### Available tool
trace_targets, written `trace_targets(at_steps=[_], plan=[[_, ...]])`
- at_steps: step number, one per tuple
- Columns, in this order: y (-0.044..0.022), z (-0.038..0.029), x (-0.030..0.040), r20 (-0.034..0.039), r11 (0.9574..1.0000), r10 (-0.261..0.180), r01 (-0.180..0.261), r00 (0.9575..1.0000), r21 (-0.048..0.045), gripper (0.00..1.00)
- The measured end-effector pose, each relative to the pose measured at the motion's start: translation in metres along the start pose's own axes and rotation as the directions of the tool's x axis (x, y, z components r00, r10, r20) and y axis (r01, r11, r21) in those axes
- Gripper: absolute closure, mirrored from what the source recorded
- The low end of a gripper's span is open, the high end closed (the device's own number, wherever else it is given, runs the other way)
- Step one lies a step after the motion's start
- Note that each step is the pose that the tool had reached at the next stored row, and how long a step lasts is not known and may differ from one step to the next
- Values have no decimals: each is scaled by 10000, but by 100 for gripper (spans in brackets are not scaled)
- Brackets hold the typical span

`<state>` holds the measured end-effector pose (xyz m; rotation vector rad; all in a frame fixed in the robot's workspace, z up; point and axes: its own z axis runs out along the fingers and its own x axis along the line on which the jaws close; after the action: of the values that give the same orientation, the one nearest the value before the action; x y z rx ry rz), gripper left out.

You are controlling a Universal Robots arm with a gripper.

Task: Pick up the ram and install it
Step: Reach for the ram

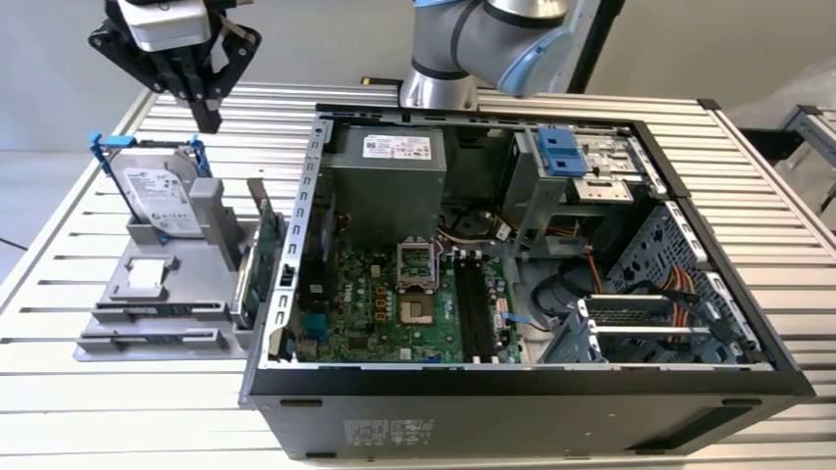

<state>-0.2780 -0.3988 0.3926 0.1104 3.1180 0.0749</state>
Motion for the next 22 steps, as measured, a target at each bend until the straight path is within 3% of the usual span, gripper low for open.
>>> trace_targets(at_steps=[22], plan=[[-18,-5,261,0,10000,0,0,10000,0,100]])
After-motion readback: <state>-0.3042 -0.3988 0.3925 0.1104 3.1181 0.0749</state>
